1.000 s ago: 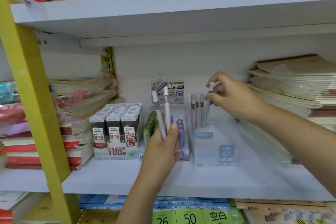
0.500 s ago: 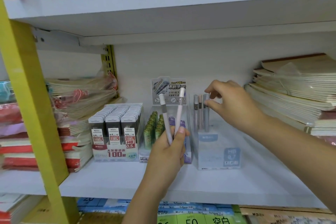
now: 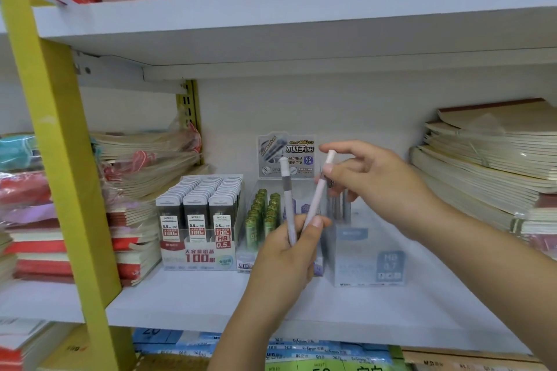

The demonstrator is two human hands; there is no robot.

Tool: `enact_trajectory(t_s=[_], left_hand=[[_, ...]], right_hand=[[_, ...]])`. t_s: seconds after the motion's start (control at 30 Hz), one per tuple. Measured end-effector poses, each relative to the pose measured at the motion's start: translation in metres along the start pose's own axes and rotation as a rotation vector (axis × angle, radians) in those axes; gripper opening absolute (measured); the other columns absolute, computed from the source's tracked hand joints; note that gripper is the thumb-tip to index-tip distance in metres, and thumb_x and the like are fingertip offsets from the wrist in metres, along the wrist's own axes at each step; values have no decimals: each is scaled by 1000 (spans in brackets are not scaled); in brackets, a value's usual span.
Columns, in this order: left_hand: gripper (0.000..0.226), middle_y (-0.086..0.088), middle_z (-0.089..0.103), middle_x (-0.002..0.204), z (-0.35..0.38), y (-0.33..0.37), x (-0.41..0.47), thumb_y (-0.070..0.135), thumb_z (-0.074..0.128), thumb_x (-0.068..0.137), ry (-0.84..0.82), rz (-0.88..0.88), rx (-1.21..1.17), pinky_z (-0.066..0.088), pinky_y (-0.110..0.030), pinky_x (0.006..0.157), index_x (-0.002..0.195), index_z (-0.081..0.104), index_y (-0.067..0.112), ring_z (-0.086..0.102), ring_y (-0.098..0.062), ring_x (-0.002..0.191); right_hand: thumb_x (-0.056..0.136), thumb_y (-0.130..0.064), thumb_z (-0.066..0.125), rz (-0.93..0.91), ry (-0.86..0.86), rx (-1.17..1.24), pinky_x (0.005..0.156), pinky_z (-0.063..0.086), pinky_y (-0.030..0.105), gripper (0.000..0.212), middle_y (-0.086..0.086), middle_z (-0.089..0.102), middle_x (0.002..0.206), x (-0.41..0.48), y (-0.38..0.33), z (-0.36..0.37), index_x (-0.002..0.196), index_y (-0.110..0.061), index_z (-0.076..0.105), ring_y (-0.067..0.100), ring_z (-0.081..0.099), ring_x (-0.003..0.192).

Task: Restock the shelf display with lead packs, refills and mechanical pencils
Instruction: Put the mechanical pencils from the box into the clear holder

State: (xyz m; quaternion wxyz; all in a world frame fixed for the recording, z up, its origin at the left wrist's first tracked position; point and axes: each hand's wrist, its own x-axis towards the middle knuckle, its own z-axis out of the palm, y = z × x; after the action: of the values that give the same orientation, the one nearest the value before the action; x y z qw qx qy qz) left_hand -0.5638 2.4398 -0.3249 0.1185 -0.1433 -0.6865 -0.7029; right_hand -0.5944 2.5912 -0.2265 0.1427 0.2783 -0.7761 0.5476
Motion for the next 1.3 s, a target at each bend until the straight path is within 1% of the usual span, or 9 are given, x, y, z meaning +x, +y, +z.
enact_trajectory(t_s=[0.13, 0.23, 0.37, 0.5, 0.67, 0.8, 0.97, 1.13, 1.3], left_hand=[[20, 12, 40, 47, -1, -2, 1, 42, 55, 97, 34, 2, 2, 61, -42, 69, 103, 70, 31, 40, -3, 40], [23, 12, 42, 46, -4, -2, 0, 38, 55, 97, 81, 23, -5, 55, -26, 52, 104, 66, 19, 39, -3, 37], [17, 14, 43, 47, -4, 0, -3, 35, 55, 97, 90, 47, -37, 46, -15, 45, 90, 62, 21, 39, -2, 38], [30, 15, 40, 49, -5, 0, -3, 36, 50, 99, 100, 111, 18, 37, -12, 39, 70, 55, 31, 38, -1, 39], [30, 13, 36, 52, -8, -2, -4, 44, 47, 98, 111, 127, 22, 37, -11, 40, 76, 55, 23, 35, -2, 41], [36, 15, 37, 52, -10, -5, -3, 59, 47, 86, 114, 154, 60, 33, -11, 42, 81, 57, 25, 34, -2, 43], [38, 13, 39, 54, -10, -6, -3, 61, 47, 85, 116, 162, 79, 33, -11, 43, 82, 60, 26, 35, -2, 45], [28, 15, 45, 55, -9, -1, -5, 50, 47, 95, 109, 159, 90, 36, -10, 44, 81, 64, 32, 39, 1, 46], [28, 13, 46, 56, -9, 1, -7, 41, 46, 100, 117, 151, 113, 33, -11, 44, 82, 65, 34, 38, -1, 46]], right_hand=[[93, -8, 58, -65, 243, 102, 49, 45, 23, 20, 9, 74, 81, 3, -8, -7, 97, -27, 58, 13, 64, 58], [95, -10, 52, -167, 388, -67, 54, 46, 23, 21, 1, 72, 79, 7, -11, -27, 99, -31, 51, 7, 63, 60], [93, -17, 56, -188, 266, -424, 71, 54, 34, 19, -6, 71, 81, 10, -1, -34, 107, -30, 52, 4, 65, 73], [92, -18, 58, -196, 165, -537, 78, 53, 41, 21, -7, 68, 82, 12, 15, -30, 102, -36, 50, 9, 65, 78], [92, -16, 59, -193, 110, -543, 78, 54, 42, 26, -8, 67, 80, 15, 31, -25, 97, -39, 48, 12, 66, 79], [92, -19, 59, -167, 93, -558, 73, 51, 28, 25, -8, 66, 76, 18, 34, -22, 100, -37, 44, 11, 66, 77], [90, -21, 65, -191, 95, -618, 69, 48, 32, 21, -9, 66, 76, 23, 31, -21, 99, -29, 47, 14, 64, 78], [84, -29, 72, -323, 240, -908, 75, 43, 35, 25, -2, 45, 91, 31, 27, -19, 106, -19, 65, 23, 48, 97], [87, -26, 66, -238, 220, -804, 69, 35, 30, 15, -3, 62, 90, 32, 31, -11, 99, -19, 61, 18, 49, 91]])
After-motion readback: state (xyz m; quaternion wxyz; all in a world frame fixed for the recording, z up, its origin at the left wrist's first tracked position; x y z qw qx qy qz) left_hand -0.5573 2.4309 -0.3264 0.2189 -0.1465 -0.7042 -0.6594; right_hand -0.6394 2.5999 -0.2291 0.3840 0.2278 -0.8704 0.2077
